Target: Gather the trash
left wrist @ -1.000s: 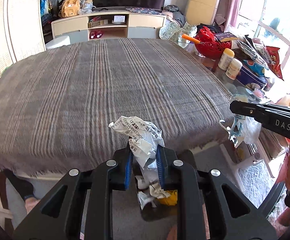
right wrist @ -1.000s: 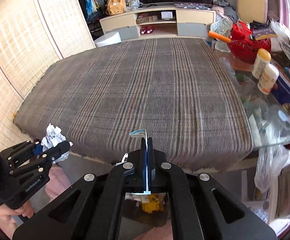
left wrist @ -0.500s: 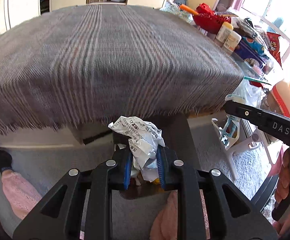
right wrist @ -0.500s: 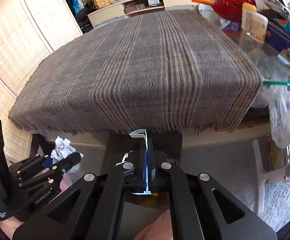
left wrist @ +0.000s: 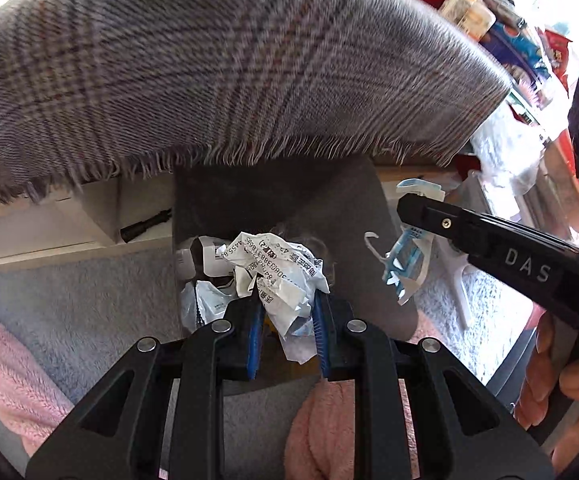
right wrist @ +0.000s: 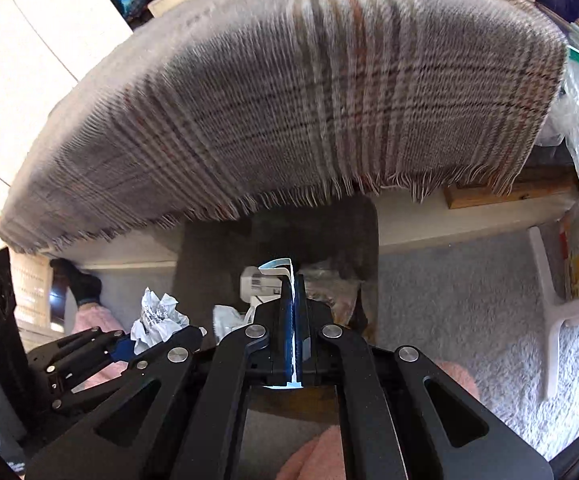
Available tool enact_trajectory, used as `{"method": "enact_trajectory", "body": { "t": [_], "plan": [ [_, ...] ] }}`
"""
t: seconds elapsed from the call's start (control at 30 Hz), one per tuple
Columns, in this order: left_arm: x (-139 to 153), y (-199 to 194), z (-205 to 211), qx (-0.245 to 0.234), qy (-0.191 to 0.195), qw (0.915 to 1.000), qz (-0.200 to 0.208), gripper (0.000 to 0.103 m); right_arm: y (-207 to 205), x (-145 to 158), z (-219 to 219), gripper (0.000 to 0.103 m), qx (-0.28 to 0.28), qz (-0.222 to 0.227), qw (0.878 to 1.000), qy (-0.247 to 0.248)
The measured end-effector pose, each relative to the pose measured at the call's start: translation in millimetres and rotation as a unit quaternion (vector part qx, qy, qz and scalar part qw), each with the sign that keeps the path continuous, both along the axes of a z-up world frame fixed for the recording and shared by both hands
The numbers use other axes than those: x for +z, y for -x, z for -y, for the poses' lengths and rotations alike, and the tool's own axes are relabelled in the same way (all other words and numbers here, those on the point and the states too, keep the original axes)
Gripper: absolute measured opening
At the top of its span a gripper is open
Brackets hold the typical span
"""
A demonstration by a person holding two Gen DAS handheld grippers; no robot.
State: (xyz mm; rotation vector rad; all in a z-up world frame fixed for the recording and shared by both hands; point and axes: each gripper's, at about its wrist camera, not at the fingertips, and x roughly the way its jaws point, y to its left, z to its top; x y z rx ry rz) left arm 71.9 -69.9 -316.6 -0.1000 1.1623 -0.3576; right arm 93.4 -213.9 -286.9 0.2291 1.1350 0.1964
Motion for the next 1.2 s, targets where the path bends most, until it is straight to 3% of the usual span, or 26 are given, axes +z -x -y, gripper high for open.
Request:
{"method": "enact_trajectory", "body": {
  "t": [0.17,0.23,0.37,0.4,0.47,0.6,0.67,0.73,0.83,0.93,1.03,1.2],
  "plan": [
    [-7,-6,2,-0.004,-0.001,1.0000,-0.006,0.028,-11,-7,0,0.006,-0.006,-0.012,1.000,-0.002],
    [-7,-6,2,0.000,-0.001,1.0000,-0.005,0.043,-14,-8,0,0.006,-0.008,-0.016,1.000,0.003],
    [-2,-4,-3,0.004,-0.010,0.9999,0.005,0.056,-17,-6,-1,0.011,-0.006,-0.017,1.000,0.006],
    [-1,-3,-4,0.004,-0.013,0.9999,0.006,0.059,-17,-4,-3,0.016,-0.006,-0.016,1.000,0.003],
    [3,-1,-8,0.008,-0.019,0.9997,0.011,0.061,-15,0,-2,0.048,-0.007,-0.009,1.000,0.000],
    [16,4,-14,0.014,-0.029,0.9991,0.029,0.068,-10,16,2,0.056,-0.013,0.014,1.000,0.009],
    [26,9,-20,0.021,-0.031,0.9984,0.042,0.075,-5,28,6,0.082,-0.020,0.032,0.999,0.016],
    [41,15,-28,0.033,-0.030,0.9972,0.059,0.087,6,49,12,0.101,-0.034,0.067,0.997,0.029],
    [68,21,-37,0.051,-0.029,0.9941,0.091,0.095,20,80,20,0.100,-0.043,0.111,0.992,0.038],
    [109,28,-44,0.072,-0.039,0.9867,0.140,0.095,36,119,26,0.100,-0.060,0.161,0.984,0.056],
    [157,41,-52,0.092,-0.056,0.9744,0.197,0.095,58,161,29,0.100,-0.068,0.227,0.969,0.069],
    [205,61,-60,0.111,-0.069,0.9640,0.231,0.095,85,210,23,0.100,-0.085,0.281,0.948,0.121]
  ]
}}
